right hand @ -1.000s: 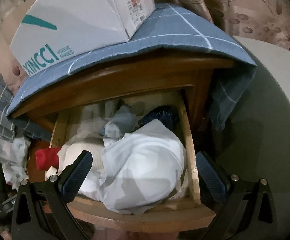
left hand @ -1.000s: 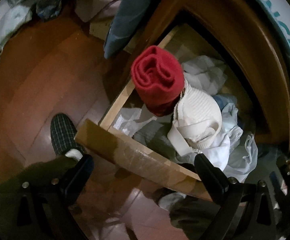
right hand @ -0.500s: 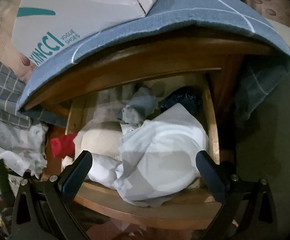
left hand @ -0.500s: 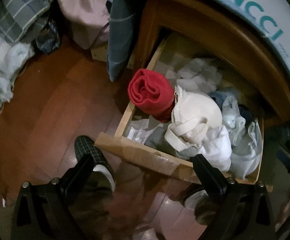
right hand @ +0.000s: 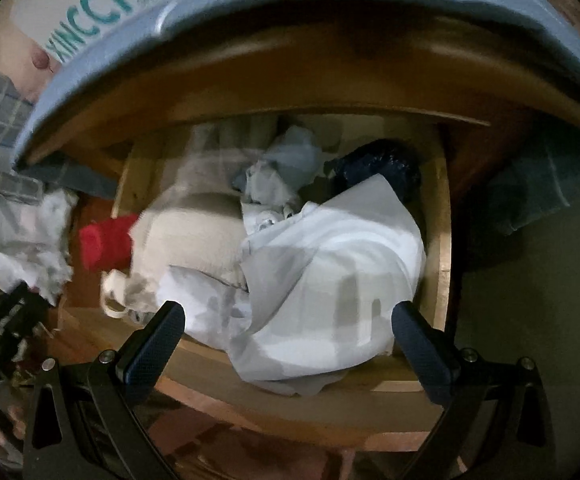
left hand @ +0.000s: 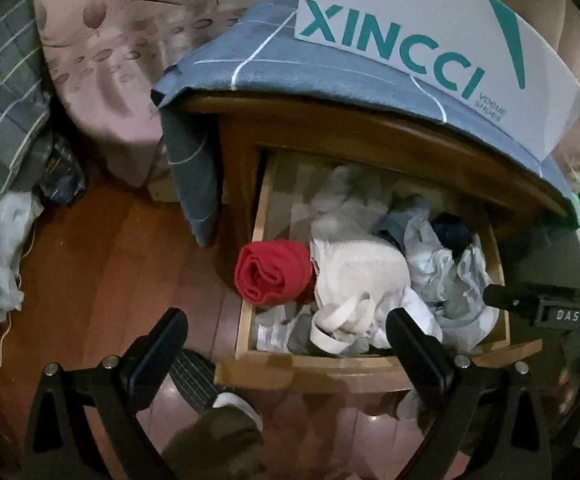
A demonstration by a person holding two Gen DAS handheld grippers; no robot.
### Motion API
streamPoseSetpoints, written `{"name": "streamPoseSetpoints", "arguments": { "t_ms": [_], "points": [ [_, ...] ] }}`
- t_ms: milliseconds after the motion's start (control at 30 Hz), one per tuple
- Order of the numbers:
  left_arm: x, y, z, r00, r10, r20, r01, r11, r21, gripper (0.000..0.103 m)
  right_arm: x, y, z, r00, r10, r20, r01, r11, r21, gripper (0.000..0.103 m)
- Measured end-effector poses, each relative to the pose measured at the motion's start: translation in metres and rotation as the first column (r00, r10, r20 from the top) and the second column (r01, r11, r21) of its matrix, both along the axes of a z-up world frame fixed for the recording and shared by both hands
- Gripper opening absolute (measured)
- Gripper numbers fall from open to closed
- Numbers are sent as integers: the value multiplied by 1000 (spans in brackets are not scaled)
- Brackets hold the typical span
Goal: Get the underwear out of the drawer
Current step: 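Move the left tool to the red rolled underwear while the right tool reaches the white cloth, then close the left tool on the red underwear while the right tool grips the white cloth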
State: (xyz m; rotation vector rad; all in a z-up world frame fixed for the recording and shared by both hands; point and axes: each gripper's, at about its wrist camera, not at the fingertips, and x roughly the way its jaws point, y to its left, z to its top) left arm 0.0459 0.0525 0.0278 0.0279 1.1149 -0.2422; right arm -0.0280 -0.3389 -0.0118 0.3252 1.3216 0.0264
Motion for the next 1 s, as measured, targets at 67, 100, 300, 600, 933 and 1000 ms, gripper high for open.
{"name": "streamPoseSetpoints", "arguments": {
  "t_ms": [67,100,300,600,933,1000],
  "points": [
    [4,3,-6,1000,2,-16,-3,1000,-13,102,2,3,-5,1000,-9,-18,9,1000,-12,103],
    [5,6,-9,1000,3,-23,-4,1000,-28,102,4,4,-7,999,-19,-30,19,1000,-18,103],
    [10,19,-21,998,41,-54,-46,993,-109,102,8,18,-28,994,1,-111,-15,992,-128,103],
    [16,25,-27,991,54,-118,-76,978,-194,102,11,10,-63,979,-26,-202,-7,986,-165,103],
    [22,33,-31,985,72,-158,-106,970,-219,102,11,2,-74,982,-31,-187,3,989,-149,70],
    [23,37,-33,982,78,-174,-119,963,-242,102,8,-2,-74,985,-34,-169,11,990,-137,58]
  ]
}}
